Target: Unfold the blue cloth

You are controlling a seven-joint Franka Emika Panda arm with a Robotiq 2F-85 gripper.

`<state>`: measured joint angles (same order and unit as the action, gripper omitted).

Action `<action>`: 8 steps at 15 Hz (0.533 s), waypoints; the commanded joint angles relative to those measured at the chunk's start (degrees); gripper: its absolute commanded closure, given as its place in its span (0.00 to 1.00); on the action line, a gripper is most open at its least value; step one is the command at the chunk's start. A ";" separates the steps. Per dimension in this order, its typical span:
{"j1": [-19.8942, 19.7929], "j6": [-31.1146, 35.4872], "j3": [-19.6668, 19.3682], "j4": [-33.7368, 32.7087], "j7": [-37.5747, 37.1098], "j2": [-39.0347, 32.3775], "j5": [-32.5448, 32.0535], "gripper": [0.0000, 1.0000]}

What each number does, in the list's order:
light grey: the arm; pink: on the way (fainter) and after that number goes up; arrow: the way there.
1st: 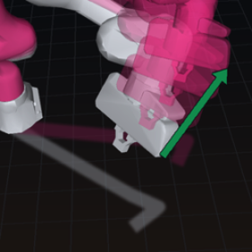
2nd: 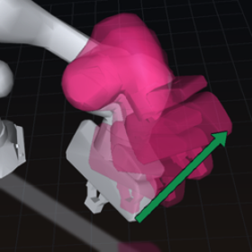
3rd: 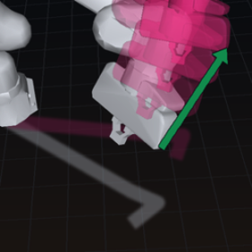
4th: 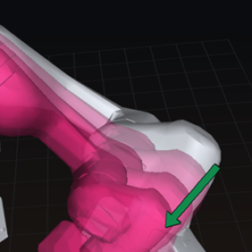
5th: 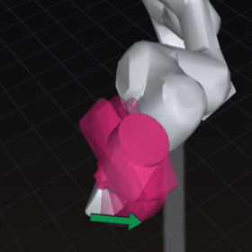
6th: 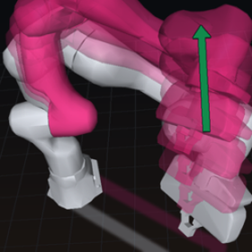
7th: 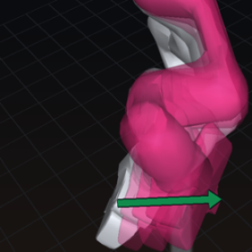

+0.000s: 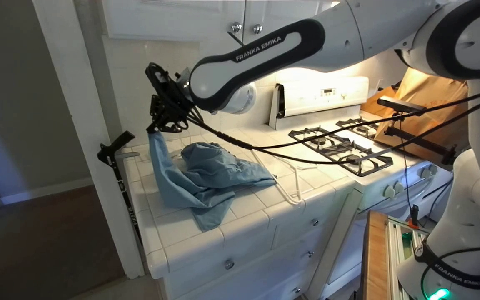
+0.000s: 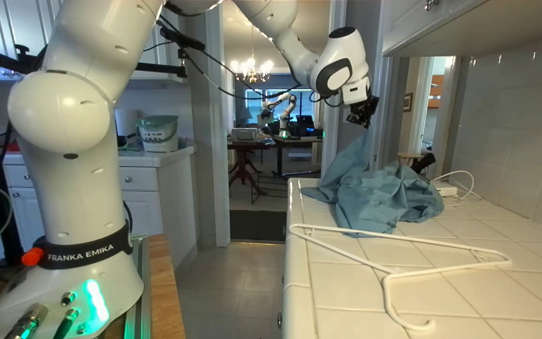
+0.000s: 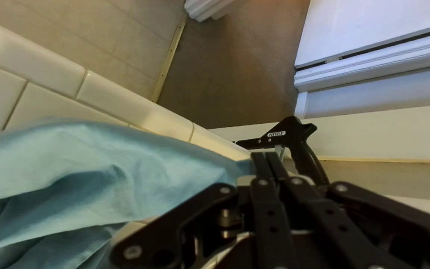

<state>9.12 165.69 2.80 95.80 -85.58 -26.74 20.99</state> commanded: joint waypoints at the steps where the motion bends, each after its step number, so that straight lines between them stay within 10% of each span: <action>1: 4.44 2.35 -5.71 -4.66 -2.99 -6.37 -6.33 0.99; 8: 8.66 2.54 -11.91 -10.44 -2.90 -15.25 -10.12 0.99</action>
<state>16.95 167.56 -8.08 90.07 -87.40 -37.58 13.28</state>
